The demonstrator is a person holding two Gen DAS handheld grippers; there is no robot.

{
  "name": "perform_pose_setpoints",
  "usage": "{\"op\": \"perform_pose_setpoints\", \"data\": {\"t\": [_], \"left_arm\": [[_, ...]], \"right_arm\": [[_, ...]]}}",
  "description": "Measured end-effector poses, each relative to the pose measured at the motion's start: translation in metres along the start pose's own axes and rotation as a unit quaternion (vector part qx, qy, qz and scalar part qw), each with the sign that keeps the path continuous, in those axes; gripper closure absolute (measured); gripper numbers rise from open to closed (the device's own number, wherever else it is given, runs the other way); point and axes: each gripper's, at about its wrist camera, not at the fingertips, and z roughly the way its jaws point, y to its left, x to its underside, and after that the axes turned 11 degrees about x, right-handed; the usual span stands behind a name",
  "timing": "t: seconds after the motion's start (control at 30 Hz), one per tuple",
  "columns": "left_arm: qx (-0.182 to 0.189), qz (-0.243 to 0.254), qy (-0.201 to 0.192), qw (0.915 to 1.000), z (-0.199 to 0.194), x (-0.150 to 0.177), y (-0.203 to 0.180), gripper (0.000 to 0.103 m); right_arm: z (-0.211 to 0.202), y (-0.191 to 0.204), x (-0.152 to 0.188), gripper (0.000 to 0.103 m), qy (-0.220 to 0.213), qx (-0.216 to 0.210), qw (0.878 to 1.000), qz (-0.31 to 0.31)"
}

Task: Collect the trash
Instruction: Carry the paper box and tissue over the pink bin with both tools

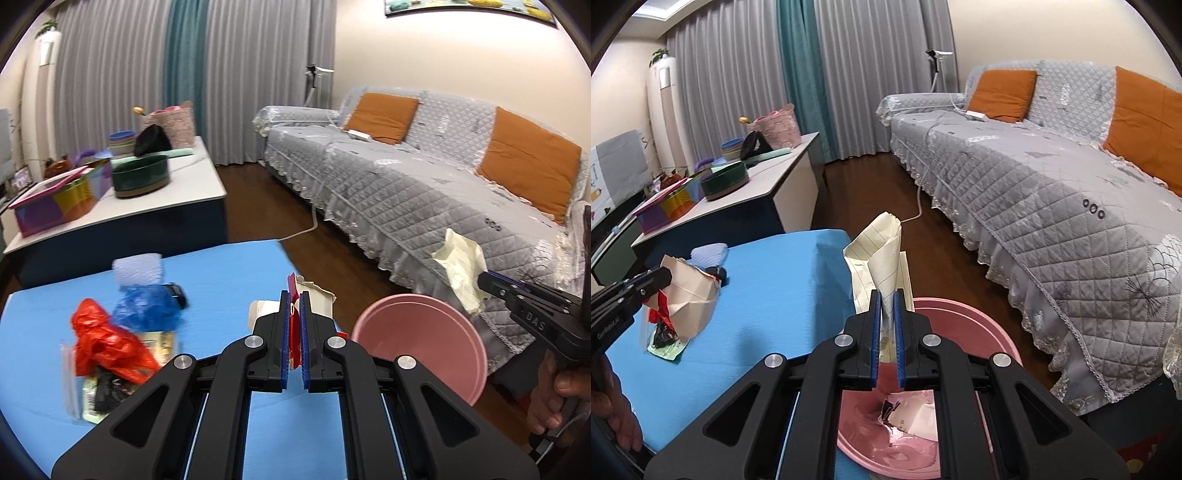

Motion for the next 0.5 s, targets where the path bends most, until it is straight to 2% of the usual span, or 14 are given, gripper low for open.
{"op": "perform_pose_setpoints", "data": {"t": [0.5], "left_arm": [[0.07,0.029,0.02,0.9969,0.028,-0.001,-0.051,0.098]], "right_arm": [[0.005,-0.031,0.008,0.095,0.012,0.029,0.999,0.007]]}}
